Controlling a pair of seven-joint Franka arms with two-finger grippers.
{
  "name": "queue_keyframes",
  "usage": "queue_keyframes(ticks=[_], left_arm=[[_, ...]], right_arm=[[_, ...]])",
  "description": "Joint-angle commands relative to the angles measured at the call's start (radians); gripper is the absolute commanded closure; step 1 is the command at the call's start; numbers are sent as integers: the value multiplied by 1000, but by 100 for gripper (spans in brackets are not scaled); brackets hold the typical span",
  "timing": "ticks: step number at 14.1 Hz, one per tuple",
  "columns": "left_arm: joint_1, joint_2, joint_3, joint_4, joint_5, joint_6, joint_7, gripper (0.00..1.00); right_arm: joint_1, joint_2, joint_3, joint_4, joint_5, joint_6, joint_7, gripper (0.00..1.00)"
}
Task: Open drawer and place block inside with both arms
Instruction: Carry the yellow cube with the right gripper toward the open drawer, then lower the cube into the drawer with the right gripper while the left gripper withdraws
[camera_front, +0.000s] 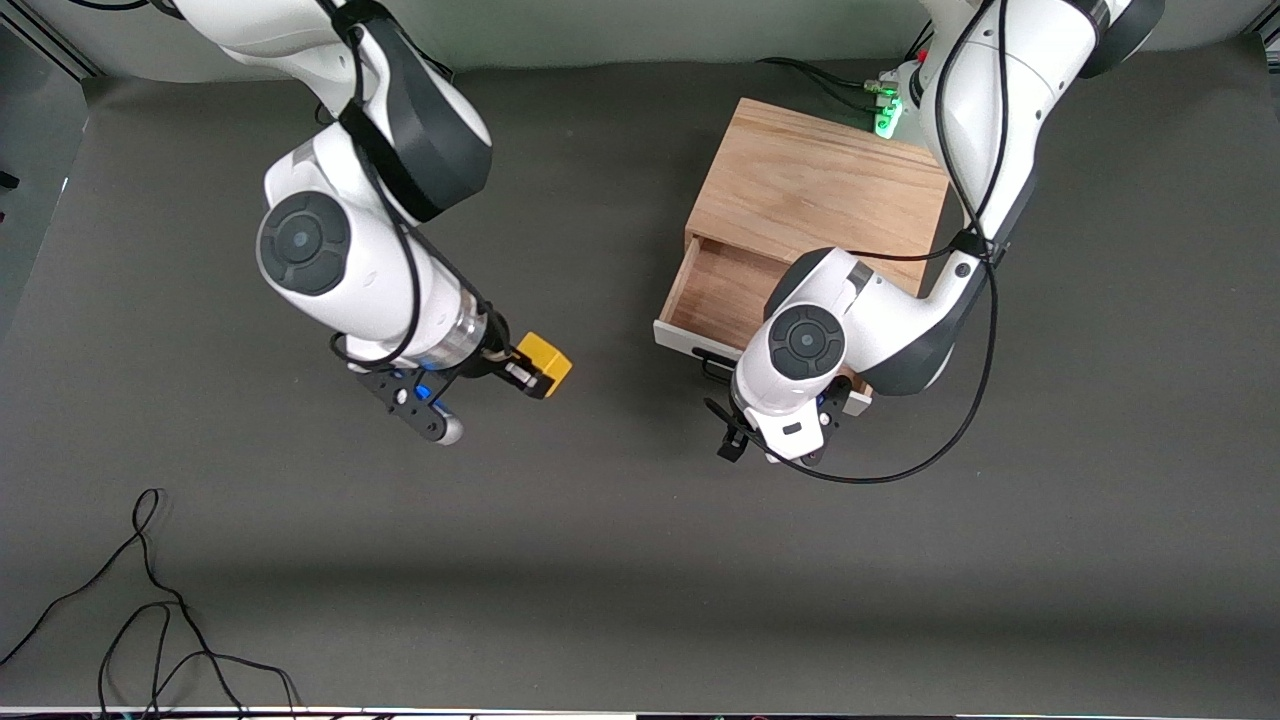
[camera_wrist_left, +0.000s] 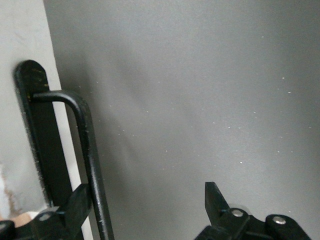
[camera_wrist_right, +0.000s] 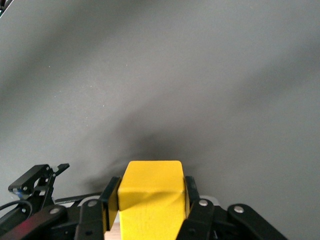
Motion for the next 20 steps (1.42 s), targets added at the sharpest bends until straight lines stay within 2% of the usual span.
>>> queue_keyframes(ticks=[1, 7, 9, 11, 14, 18, 20], left_arm=[[-23, 28, 16, 52, 29, 42, -26, 0], [-9, 13, 16, 66, 43, 76, -13, 0], [70, -47, 24, 78, 43, 52, 46, 0], [161, -101, 1, 81, 2, -61, 191, 0], [315, -187, -5, 77, -124, -211, 483, 0], [513, -277, -5, 75, -204, -420, 911, 0], [584, -326, -4, 65, -206, -503, 1093, 0]], right_arm=[[30, 3, -5, 39, -5, -10, 69, 100], [90, 15, -5, 53, -39, 19, 149, 100], [125, 28, -5, 53, -51, 56, 196, 100], [168, 34, -5, 56, -68, 109, 264, 100], [249, 72, -5, 63, -72, 177, 292, 100], [358, 236, -5, 180, -120, 194, 287, 100], [383, 284, -4, 185, -175, 193, 286, 100]])
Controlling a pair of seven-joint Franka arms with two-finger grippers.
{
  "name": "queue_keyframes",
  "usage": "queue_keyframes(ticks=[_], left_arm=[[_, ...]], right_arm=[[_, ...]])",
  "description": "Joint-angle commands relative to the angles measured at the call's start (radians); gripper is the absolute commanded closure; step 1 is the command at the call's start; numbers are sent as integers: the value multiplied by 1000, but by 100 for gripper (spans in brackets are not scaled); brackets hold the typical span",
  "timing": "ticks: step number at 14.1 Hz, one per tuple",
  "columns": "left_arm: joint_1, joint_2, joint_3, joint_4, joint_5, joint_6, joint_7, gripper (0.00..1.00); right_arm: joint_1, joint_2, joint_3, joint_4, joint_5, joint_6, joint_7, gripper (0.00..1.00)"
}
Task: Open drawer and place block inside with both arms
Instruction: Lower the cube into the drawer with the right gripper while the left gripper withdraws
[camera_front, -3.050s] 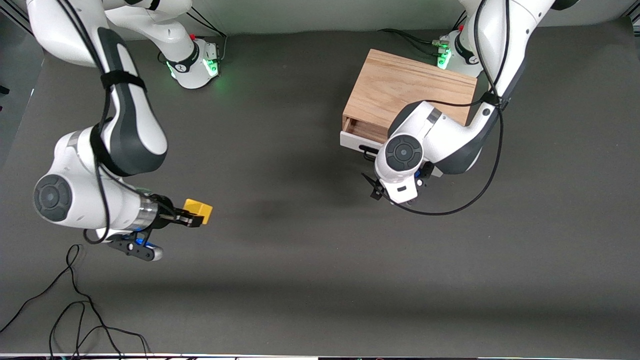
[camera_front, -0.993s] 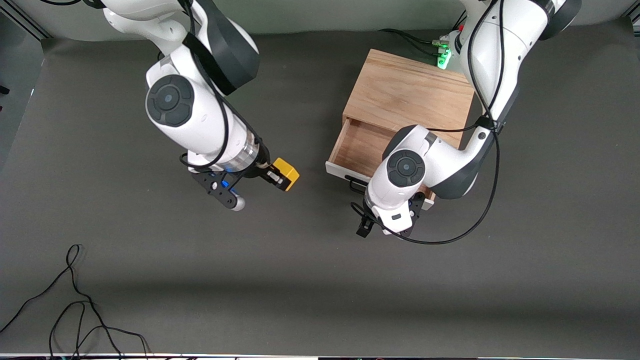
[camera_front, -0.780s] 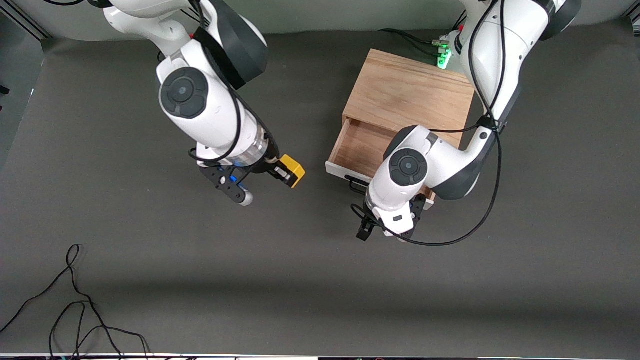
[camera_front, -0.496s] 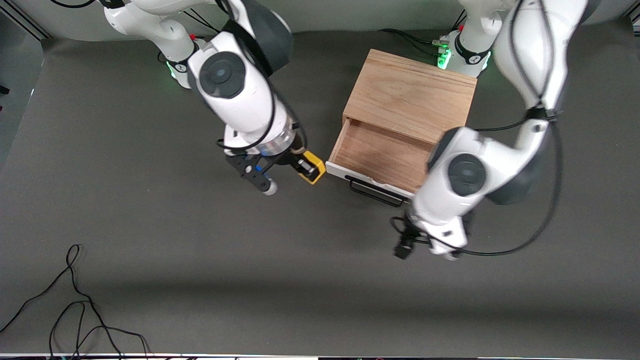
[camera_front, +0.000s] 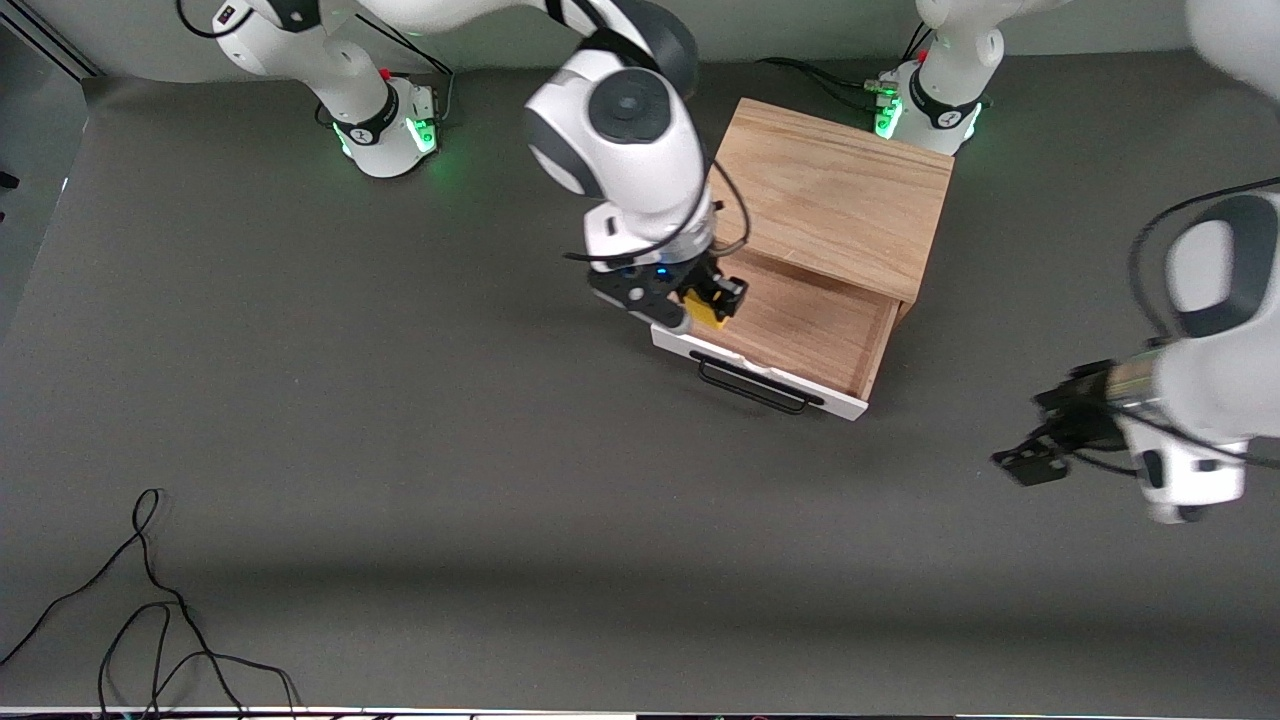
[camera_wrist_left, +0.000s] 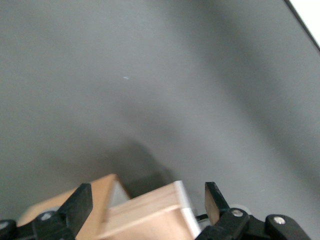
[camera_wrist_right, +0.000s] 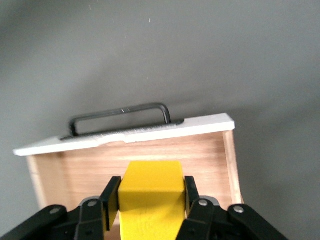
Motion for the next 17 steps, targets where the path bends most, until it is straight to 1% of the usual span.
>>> queue_keyframes(ticks=[1, 3, 4, 5, 8, 11, 12, 13, 14, 17], left_arm=[[84, -106, -9, -68, -21, -85, 243, 0], [131, -198, -9, -137, -23, -108, 401, 0], [139, -244, -6, -168, -23, -113, 474, 0], [139, -289, -5, -203, -23, -114, 533, 0], [138, -401, -3, -284, -21, -117, 671, 0], [135, -430, -3, -292, -16, -134, 817, 0], [132, -437, -3, -292, -6, -133, 831, 0], [128, -444, -3, -292, 0, -133, 833, 0], [128, -453, -3, -294, 0, -137, 834, 0], [127, -478, -3, -304, 0, -114, 833, 0]], right_arm=[[21, 99, -7, 88, -51, -11, 19, 100], [21, 119, -6, 86, -51, -16, 19, 100], [21, 126, -1, 86, -49, -16, 19, 100], [21, 132, 11, 86, -51, -16, 19, 100], [21, 136, 22, 83, -44, -16, 22, 100], [19, 146, 25, 80, -44, -16, 22, 99], [19, 146, 26, 80, -44, -16, 22, 82], [19, 146, 25, 80, -46, -16, 22, 28], [19, 144, 25, 81, -49, -16, 22, 1], [7, 127, 23, 94, -49, -19, 19, 0]])
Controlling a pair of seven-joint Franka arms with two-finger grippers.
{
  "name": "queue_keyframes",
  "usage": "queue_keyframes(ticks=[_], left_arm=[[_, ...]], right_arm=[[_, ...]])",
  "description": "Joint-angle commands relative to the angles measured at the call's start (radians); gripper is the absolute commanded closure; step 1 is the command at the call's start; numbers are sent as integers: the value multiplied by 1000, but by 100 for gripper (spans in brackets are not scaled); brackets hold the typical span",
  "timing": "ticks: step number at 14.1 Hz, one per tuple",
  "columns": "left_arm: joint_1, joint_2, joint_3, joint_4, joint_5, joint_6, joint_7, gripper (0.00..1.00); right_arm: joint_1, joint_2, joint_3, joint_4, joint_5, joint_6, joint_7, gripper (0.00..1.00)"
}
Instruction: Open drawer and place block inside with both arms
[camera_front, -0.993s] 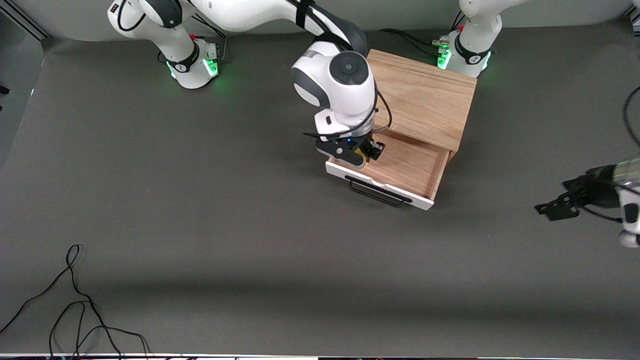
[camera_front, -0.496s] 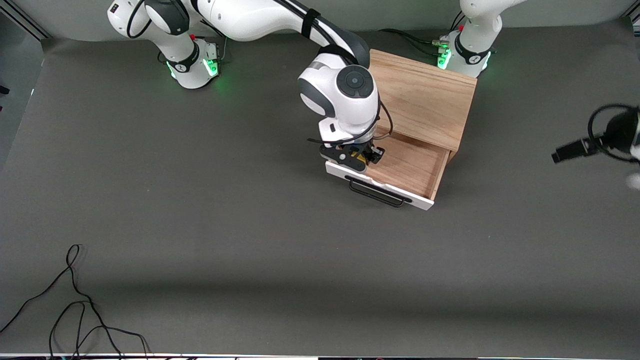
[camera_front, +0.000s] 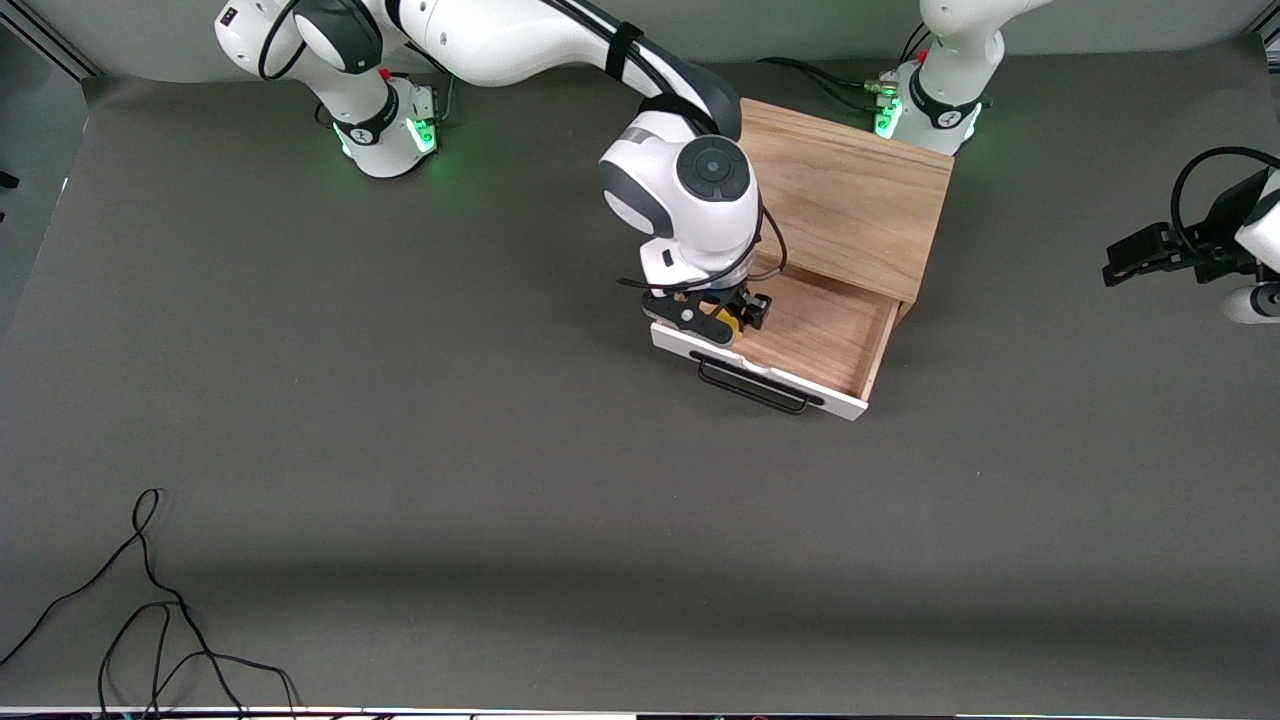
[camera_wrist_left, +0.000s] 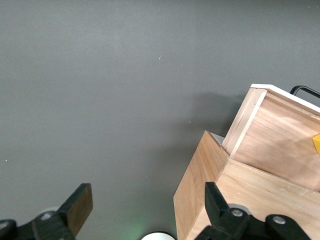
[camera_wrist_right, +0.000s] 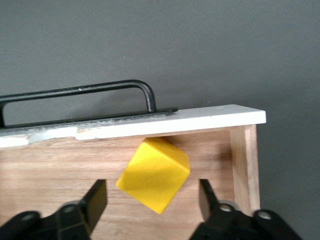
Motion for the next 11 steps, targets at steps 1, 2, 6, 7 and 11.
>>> queue_keyframes(ticks=[1, 2, 6, 7, 11], left_arm=[[0, -56, 3, -35, 5, 20, 26, 0], [-2, -56, 2, -28, 2, 20, 26, 0], [-8, -50, 2, -17, 2, 26, 37, 0], [-32, -47, 12, -12, 2, 31, 38, 0], [-423, -41, 389, 2, 5, 34, 37, 0]], right_arm=[[-11, -14, 2, 40, -20, -31, 11, 0], [-14, -31, -3, 42, -20, -49, 8, 0], [-134, -184, -1, 43, -11, -160, -148, 0], [-187, -236, -1, 28, 1, -177, -243, 0], [-435, -452, -6, -176, 67, -215, -587, 0]])
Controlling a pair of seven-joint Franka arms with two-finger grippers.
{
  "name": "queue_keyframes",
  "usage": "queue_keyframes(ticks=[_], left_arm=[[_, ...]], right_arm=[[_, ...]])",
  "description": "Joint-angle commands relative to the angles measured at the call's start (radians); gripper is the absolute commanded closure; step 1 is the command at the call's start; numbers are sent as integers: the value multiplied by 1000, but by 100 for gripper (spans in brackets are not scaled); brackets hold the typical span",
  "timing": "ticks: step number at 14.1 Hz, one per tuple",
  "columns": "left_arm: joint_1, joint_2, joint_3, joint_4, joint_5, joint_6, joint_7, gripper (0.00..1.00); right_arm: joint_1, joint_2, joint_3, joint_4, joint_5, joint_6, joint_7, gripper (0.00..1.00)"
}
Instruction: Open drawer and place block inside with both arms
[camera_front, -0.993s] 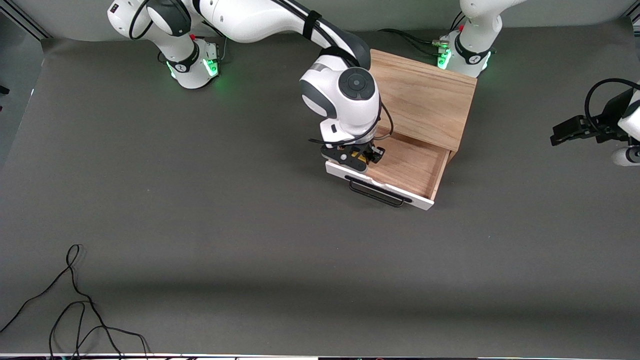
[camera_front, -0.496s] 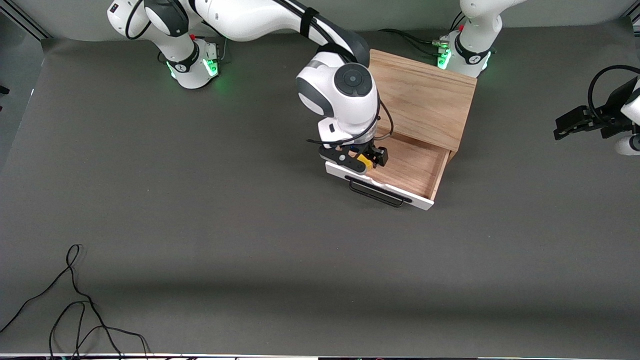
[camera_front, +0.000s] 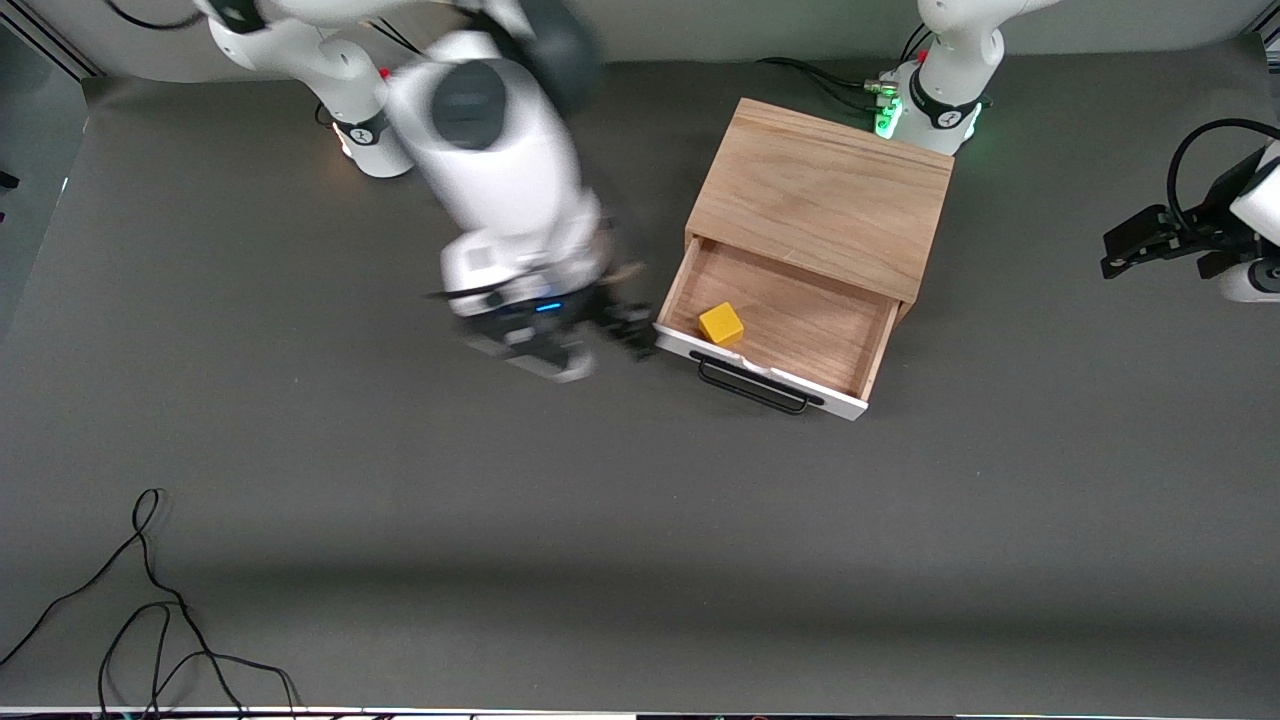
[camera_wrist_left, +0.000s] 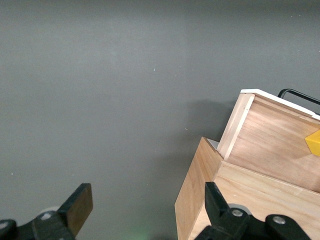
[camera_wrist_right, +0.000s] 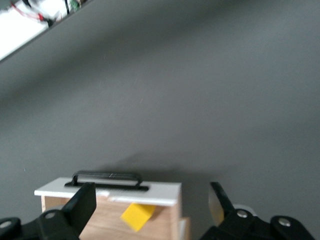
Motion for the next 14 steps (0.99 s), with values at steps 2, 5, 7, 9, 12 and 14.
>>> queue_keyframes(ticks=[2, 5, 7, 9, 12, 14], left_arm=[[-220, -10, 216, -1, 5, 14, 16, 0], [-222, -10, 216, -1, 11, 14, 16, 0], [-220, -12, 216, -2, 14, 11, 17, 0], [-222, -10, 216, -4, 20, 12, 17, 0], [-222, -12, 214, -8, 20, 2, 17, 0], [-223, -12, 214, -7, 20, -3, 16, 0]], right_arm=[[-211, -247, -7, -291, 28, -5, -309, 0], [-265, -377, -120, -425, 7, -3, -482, 0], [-327, -426, -183, -465, -4, -5, -703, 0], [-413, -435, -180, -465, -7, -22, -832, 0], [-513, -414, -122, -464, -18, -45, -948, 0], [-549, -398, -41, -465, -66, -45, -940, 0]])
